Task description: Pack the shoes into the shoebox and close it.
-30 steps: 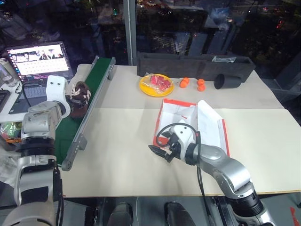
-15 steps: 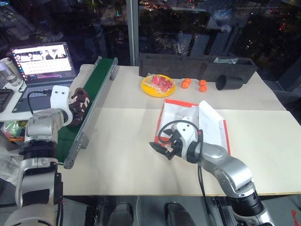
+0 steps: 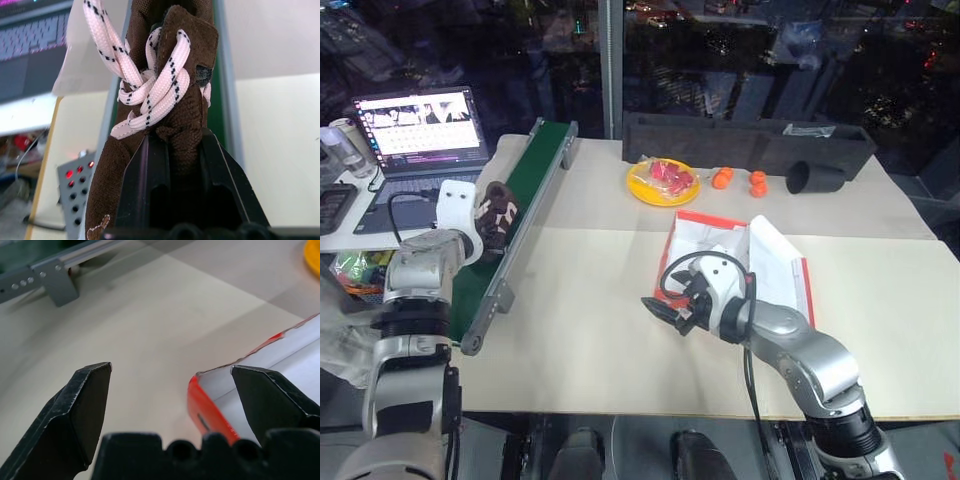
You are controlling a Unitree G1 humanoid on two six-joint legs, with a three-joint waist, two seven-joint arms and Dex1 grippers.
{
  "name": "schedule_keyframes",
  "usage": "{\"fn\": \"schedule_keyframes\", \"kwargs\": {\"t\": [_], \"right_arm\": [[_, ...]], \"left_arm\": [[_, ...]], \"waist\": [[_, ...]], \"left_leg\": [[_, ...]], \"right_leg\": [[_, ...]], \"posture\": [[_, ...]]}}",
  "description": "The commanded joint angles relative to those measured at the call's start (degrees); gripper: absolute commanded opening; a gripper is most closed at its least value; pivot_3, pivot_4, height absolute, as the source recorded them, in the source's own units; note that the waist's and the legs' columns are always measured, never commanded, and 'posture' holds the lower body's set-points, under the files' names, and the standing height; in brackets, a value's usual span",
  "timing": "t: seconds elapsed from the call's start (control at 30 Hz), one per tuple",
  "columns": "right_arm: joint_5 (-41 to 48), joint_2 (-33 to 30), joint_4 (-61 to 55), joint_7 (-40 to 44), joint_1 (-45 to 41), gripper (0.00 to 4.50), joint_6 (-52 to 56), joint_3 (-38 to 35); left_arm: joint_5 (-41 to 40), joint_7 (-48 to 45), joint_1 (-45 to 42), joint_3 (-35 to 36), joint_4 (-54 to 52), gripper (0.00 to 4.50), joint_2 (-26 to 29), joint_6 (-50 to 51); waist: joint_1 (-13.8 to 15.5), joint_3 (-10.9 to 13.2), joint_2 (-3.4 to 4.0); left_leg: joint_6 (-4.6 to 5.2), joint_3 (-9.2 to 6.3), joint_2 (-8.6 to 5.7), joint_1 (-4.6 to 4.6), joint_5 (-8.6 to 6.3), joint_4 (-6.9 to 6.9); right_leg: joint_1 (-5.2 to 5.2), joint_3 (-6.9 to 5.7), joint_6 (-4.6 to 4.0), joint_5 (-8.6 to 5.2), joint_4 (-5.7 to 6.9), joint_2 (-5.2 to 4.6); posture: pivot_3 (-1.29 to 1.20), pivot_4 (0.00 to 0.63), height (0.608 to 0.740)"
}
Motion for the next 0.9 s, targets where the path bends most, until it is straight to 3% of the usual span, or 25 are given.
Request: {"fn": "schedule_keyframes", "kwargs": {"t": [0.03,0.2,0.33,0.57,0.9], "right_arm": [[0.55,3.04,0.13,-3.78,-2.76,4.50,-0.81,-5.19],[7.26,16.94,6.73,-18.42,-11.74,4.50,0.83,-22.44],[16.76,24.33,8.32,-25.14,-17.81,4.50,5.50,-31.23],[23.72,25.13,8.47,-30.34,-20.92,4.50,8.12,-33.93],[30.06,24.00,7.69,-32.11,-18.94,4.50,10.11,-31.61]], "left_arm": [[-4.77,0.24,-4.29,3.25,-8.80,0.19,-3.70,-7.11],[-20.24,-5.68,-4.05,5.09,-22.93,0.19,-12.38,2.52],[-26.26,-8.05,0.66,-0.29,-31.68,0.19,-16.14,11.25],[-28.23,-6.72,3.79,-4.56,-35.65,0.19,-20.88,13.65],[-26.45,-7.60,4.22,-7.96,-33.87,0.19,-22.29,11.61]], "waist": [[0.05,0.00,-0.01],[-0.01,0.01,-0.02],[-0.63,-0.01,0.02],[-1.78,-0.01,0.06],[-1.93,0.00,0.07]], "left_leg": [[0.00,-0.03,0.00,-0.05,0.00,0.00],[-0.02,-0.21,0.00,-0.25,0.01,0.07],[-0.02,-0.36,0.01,-0.23,0.00,-0.09],[-0.05,-0.47,0.00,-0.18,0.04,-0.10],[-0.05,-0.48,-0.02,-0.12,0.04,-0.12]], "right_leg": [[-0.02,-0.04,0.00,0.00,-0.02,0.00],[-0.08,-0.17,-0.05,0.04,-0.02,-0.02],[-0.05,-0.30,-0.05,0.05,0.21,-0.03],[-0.07,-0.37,-0.09,0.05,0.04,-0.01],[-0.02,-0.36,-0.13,0.02,-0.03,0.00]], "posture": [[0.00,0.150,0.740],[0.00,0.150,0.740],[0.00,0.150,0.740],[0.00,0.150,0.740],[0.00,0.150,0.740]]}}
